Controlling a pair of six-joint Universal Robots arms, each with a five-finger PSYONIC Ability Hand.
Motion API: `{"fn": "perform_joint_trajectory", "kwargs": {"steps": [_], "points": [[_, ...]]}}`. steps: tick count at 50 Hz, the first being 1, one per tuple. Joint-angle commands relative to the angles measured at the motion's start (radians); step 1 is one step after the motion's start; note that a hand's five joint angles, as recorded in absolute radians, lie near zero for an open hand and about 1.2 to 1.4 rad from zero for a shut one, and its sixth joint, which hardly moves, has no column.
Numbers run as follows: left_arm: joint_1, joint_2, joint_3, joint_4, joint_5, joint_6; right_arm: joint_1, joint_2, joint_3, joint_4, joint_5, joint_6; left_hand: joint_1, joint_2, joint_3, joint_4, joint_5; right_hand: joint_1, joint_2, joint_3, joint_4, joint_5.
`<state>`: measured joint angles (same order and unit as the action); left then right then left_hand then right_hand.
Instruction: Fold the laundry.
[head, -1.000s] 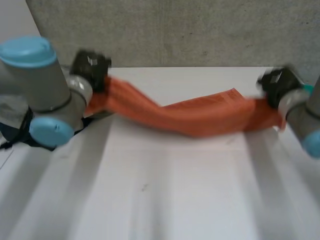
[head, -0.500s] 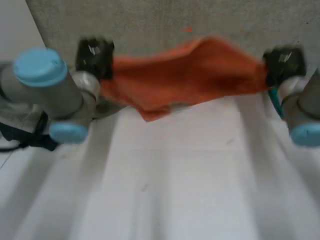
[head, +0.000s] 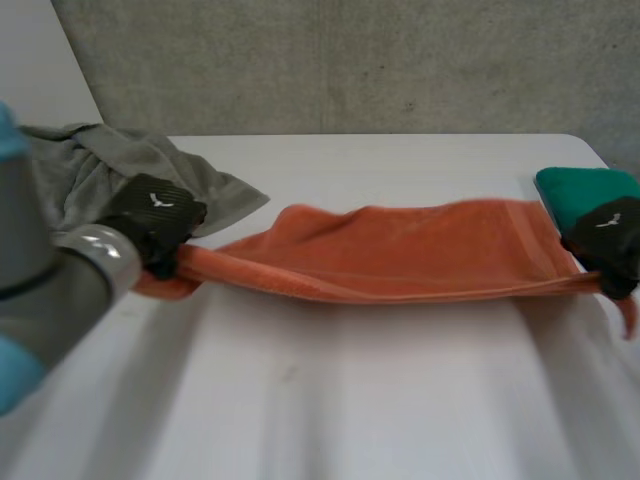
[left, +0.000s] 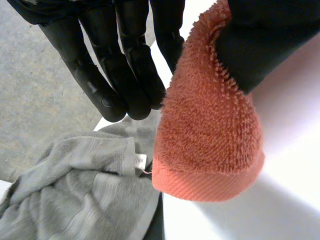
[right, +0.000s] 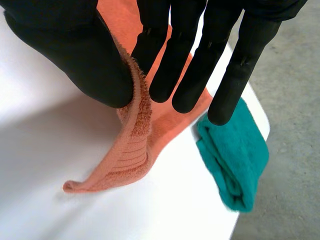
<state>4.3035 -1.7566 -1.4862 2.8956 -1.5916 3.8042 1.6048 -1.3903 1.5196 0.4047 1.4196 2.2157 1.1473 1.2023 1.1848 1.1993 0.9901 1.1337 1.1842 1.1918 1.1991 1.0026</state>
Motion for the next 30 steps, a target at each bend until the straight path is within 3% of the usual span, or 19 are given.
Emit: {"fn": "perform_joint_trajectory", "kwargs": {"steps": [1,4,12,20,27,30], "points": [[0.025,0.17,0.082,-0.22,0.028,0.086,-0.049,-0.088,-0.15,0.325,-0.053,-0.08,0.249,0.194,0.211,0.197,0.232,0.263,0.212,0.204,0.197,0.219],[0.024,0.148,0.13,-0.205,0.036,0.08,-0.039,-0.079,-0.187,0.341,-0.056,-0.054,0.249,0.194,0.211,0.197,0.232,0.263,0.212,0.204,0.197,0.219],[-0.021,-0.142,0.239,-0.203,-0.011,0.08,0.029,0.102,-0.239,0.303,-0.024,-0.039,0.249,0.194,0.211,0.197,0.232,0.263,0.212,0.204,0.197,0.219],[-0.036,-0.435,0.499,-0.173,-0.091,0.08,0.09,0.35,-0.395,0.135,0.091,-0.024,0.249,0.194,0.211,0.197,0.232,0.263,0.212,0.204,0.197,0.219],[-0.034,-0.509,0.86,-0.011,-0.047,0.065,0.133,0.475,-0.731,-0.119,0.189,0.047,0.249,0.194,0.211,0.197,0.232,0.263,0.212,0.204,0.197,0.219],[-0.021,-0.495,0.992,0.178,-0.042,0.038,0.132,0.476,-0.887,-0.286,0.235,0.154,0.249,0.194,0.211,0.197,0.232,0.263,0.212,0.204,0.197,0.219]]}}
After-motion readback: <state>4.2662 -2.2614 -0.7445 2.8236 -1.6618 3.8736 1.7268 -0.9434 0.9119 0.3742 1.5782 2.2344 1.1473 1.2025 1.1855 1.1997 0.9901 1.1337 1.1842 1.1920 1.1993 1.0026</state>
